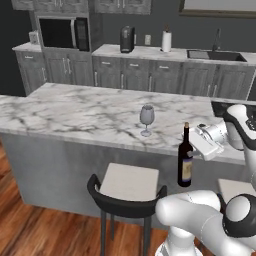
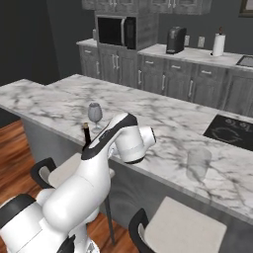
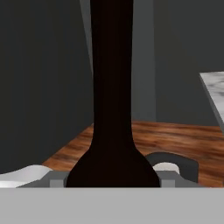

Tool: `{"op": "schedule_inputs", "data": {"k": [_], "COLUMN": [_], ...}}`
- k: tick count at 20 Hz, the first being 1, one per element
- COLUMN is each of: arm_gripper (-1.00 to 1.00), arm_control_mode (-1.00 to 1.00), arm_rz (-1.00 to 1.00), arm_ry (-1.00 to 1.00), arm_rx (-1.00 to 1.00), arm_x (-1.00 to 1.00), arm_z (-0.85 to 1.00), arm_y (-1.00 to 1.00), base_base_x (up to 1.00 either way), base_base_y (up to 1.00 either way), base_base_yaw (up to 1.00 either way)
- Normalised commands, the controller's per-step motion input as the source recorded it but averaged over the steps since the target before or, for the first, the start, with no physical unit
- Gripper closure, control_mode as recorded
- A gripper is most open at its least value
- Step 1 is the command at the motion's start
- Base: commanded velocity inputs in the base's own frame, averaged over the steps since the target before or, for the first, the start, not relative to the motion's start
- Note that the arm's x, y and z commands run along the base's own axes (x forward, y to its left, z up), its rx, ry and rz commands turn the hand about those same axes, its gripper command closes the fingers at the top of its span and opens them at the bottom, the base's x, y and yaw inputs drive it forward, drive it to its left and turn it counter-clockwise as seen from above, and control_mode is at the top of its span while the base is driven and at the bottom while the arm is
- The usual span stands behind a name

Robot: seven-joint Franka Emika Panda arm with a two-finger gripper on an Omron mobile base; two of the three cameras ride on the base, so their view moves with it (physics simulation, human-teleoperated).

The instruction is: There is a wine glass and glass cup on the dining counter. Place the wine bottle next to the wine glass and the juice bottle next to the glass cup.

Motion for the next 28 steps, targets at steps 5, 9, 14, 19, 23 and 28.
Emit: {"op": "schedule_inputs", "data": {"k": [5,9,14,19,23,28], "arm_gripper": [1.0,1.0,1.0,1.0,1.0,1.0], "arm_control_mode": [1.0,1.0,1.0,1.0,1.0,1.0], "arm_rz": [0.0,0.0,0.0,0.0,0.0,0.0], "arm_ry": [0.0,0.0,0.0,0.0,0.0,0.0], "arm_rx": [0.0,0.0,0.0,0.0,0.0,0.0], "arm_x": [0.0,0.0,0.0,0.0,0.0,0.0], "arm_z": [0.0,0.0,0.0,0.0,0.0,0.0], "arm_y": [0.0,0.0,0.0,0.0,0.0,0.0], "base_base_x": [0.02,0.0,0.0,0.0,0.0,0.0], "base_base_y": [0.0,0.0,0.0,0.0,0.0,0.0], "base_base_yaw": [-0.07,0.0,0.0,0.0,0.0,0.0]}}
